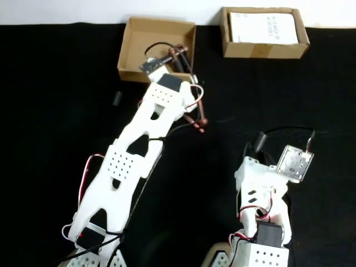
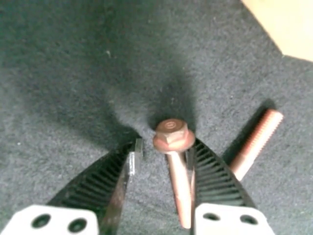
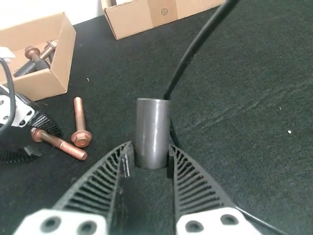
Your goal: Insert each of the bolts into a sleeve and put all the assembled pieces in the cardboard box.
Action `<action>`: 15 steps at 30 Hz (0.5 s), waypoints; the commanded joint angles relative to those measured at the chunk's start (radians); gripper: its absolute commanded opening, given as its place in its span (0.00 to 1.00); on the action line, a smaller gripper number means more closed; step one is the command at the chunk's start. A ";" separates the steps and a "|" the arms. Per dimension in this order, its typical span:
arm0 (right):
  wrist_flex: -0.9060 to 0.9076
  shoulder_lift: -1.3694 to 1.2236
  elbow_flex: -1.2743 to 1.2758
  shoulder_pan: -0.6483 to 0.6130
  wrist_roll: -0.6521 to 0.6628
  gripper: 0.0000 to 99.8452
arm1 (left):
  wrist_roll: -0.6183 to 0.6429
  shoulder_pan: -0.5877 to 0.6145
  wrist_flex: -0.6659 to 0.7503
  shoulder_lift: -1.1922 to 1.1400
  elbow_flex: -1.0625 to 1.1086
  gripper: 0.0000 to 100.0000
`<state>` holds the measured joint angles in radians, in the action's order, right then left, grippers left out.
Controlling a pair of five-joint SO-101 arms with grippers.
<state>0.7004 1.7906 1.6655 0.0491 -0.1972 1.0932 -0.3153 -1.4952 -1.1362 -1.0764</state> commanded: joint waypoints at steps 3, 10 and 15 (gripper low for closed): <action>0.002 0.018 -0.018 0.008 -0.008 0.01 | -0.135 0.035 -0.057 -0.002 -0.016 0.04; 0.002 0.018 -0.099 0.008 -0.006 0.01 | -0.397 0.042 -0.206 0.007 -0.041 0.01; 0.002 0.018 -0.150 0.001 -0.006 0.01 | -0.729 0.035 -0.276 0.012 -0.058 0.01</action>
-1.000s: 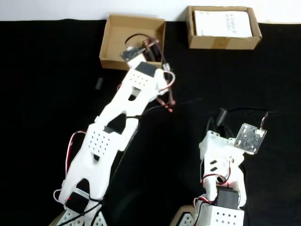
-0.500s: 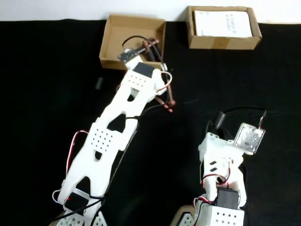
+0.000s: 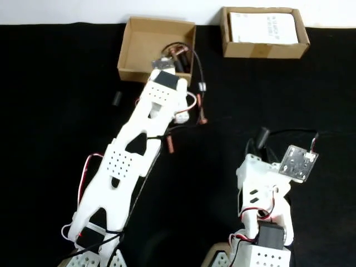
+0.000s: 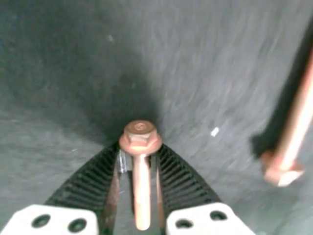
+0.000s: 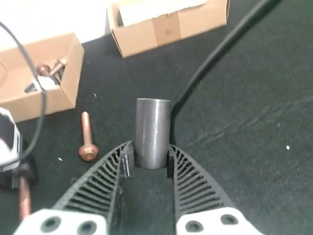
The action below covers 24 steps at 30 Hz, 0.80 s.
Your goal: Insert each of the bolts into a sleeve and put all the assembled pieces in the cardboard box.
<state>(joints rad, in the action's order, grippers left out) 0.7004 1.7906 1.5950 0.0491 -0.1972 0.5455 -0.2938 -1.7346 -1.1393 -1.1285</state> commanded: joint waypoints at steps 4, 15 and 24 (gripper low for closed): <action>0.002 0.019 -0.124 -0.077 -0.006 0.01 | -0.370 -0.010 -0.038 0.104 0.127 0.01; -0.002 0.047 -0.174 -0.271 -0.008 0.01 | -0.325 -0.044 -0.018 0.814 0.320 0.01; -0.002 0.041 -0.088 -0.499 0.094 0.01 | -0.327 0.085 -0.020 1.179 0.565 0.01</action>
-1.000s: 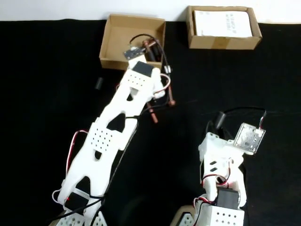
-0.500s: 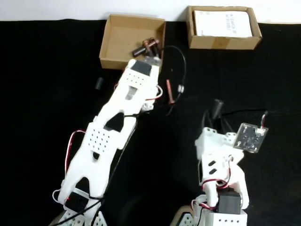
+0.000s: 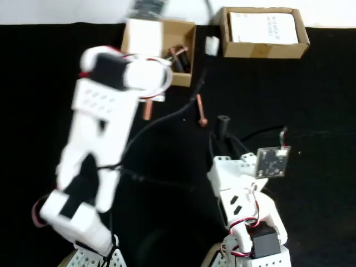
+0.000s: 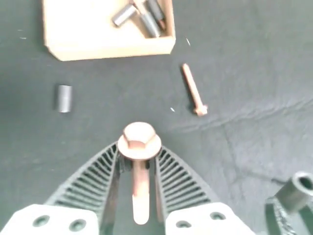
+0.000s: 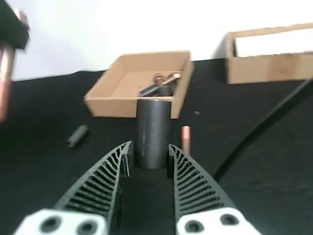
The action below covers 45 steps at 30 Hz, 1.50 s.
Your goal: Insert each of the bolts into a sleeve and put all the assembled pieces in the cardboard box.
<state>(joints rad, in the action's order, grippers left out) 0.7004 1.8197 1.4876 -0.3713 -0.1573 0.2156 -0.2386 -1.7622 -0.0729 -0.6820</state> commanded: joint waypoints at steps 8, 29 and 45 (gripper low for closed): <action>0.128 0.008 0.196 -0.188 0.003 0.01 | -0.015 0.223 0.138 0.349 0.553 0.01; 0.300 -0.418 -0.403 -0.182 -0.011 0.01 | -0.155 0.449 1.109 0.688 1.880 0.01; 0.596 -1.538 -0.964 -0.237 -0.018 0.01 | -0.153 0.456 1.137 0.682 1.885 0.01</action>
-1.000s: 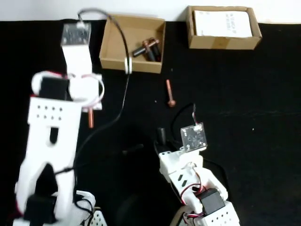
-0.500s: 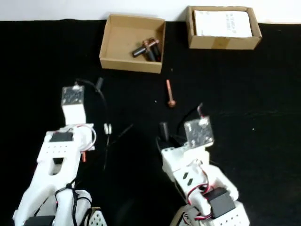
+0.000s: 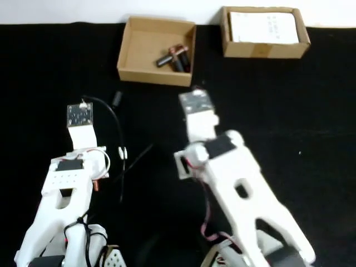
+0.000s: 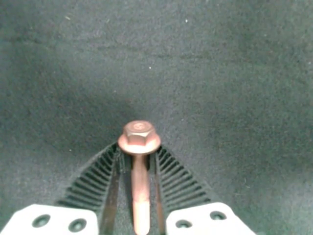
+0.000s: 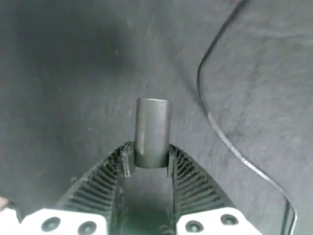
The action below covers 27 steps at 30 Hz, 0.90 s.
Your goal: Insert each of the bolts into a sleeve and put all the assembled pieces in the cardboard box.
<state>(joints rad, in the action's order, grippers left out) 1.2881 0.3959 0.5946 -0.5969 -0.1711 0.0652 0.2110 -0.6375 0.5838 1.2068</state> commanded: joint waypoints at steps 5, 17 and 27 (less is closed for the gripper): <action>-0.116 -0.291 -0.065 -0.019 -0.005 0.01 | -0.003 0.007 0.012 0.025 -0.004 0.01; -0.257 -0.573 -0.064 -0.021 -0.008 0.07 | -0.003 0.007 0.012 0.025 -0.004 0.01; -0.252 -0.631 -0.071 -0.018 -0.005 0.20 | -0.003 0.007 0.014 0.025 -0.004 0.01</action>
<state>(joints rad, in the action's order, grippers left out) 1.0426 -0.1979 0.5240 -0.6199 -0.1711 0.0652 0.2110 -0.6375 0.5838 1.2068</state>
